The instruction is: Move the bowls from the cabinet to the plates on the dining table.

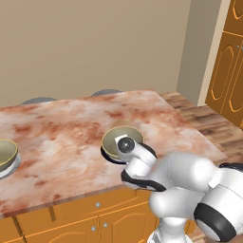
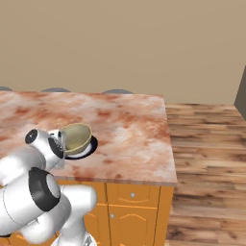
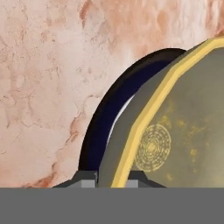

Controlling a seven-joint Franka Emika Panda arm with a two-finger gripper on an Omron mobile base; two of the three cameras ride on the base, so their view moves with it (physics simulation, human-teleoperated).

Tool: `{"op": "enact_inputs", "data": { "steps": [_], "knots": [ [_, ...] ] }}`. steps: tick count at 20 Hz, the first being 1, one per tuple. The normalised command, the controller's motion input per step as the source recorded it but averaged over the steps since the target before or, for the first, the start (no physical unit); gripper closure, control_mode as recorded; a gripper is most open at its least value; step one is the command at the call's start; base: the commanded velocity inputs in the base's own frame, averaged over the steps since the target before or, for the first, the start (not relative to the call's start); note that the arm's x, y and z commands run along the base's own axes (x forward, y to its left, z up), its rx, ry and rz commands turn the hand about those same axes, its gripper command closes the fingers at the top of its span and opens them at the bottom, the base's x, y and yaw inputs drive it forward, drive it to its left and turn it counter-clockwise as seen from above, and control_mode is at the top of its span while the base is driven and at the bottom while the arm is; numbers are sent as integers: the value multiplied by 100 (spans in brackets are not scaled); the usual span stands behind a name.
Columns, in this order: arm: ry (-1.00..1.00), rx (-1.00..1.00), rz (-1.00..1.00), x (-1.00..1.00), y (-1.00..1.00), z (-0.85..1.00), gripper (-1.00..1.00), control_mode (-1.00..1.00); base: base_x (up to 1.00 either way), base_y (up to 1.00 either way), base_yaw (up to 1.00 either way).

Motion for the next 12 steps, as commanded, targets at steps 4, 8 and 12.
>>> {"op": "enact_inputs", "data": {
  "steps": [4, 8, 12],
  "knots": [
    [0, 0, 0, 20, -8, -33, -100, -100, 0, 0, 0],
    [0, 0, 0, -1, 0, -8, -100, -100, 0, 0, 0],
    [-8, 0, 0, -41, 0, 34, -100, -100, 0, 0, 0]
  ]
}}
